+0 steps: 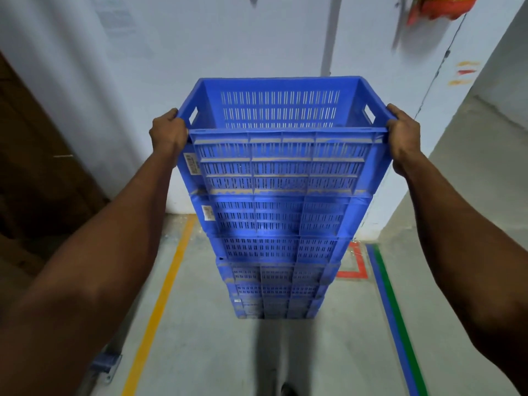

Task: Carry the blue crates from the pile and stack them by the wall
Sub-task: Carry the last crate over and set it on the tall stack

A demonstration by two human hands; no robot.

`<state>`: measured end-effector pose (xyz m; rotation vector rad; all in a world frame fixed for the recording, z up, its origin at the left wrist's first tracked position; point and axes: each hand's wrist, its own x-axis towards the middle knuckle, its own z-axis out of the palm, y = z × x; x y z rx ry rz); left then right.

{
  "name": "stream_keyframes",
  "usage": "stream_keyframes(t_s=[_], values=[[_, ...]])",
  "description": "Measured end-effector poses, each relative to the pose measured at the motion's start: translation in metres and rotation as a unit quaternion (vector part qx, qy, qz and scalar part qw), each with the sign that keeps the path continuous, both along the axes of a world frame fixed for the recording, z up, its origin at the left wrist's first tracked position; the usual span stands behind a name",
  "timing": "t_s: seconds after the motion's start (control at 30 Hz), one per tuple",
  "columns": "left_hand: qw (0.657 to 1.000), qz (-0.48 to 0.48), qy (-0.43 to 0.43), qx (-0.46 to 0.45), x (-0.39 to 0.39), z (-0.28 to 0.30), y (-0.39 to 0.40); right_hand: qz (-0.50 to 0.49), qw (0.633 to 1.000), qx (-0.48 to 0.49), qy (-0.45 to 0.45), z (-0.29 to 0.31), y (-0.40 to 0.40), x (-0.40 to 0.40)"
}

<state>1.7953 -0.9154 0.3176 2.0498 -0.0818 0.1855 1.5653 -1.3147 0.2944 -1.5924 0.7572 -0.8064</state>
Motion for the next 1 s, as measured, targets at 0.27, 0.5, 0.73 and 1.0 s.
stream_keyframes(t_s=[0.27, 0.5, 0.73, 1.0], values=[[0.999, 0.013, 0.001, -0.036, 0.006, -0.005, -0.001, 0.027, 0.999, 0.015, -0.019, 0.003, 0.004, -0.002], [0.998, 0.028, -0.027, -0.055, -0.002, -0.009, -0.005, 0.018, 0.999, 0.013, -0.027, 0.002, 0.003, -0.007], [0.999, -0.01, -0.027, -0.027, 0.002, -0.008, 0.004, 0.013, 0.998, -0.049, 0.047, 0.011, 0.0, -0.005], [0.999, -0.027, -0.035, 0.011, 0.007, -0.009, 0.002, 0.001, 0.967, -0.166, 0.193, 0.038, -0.001, 0.006]])
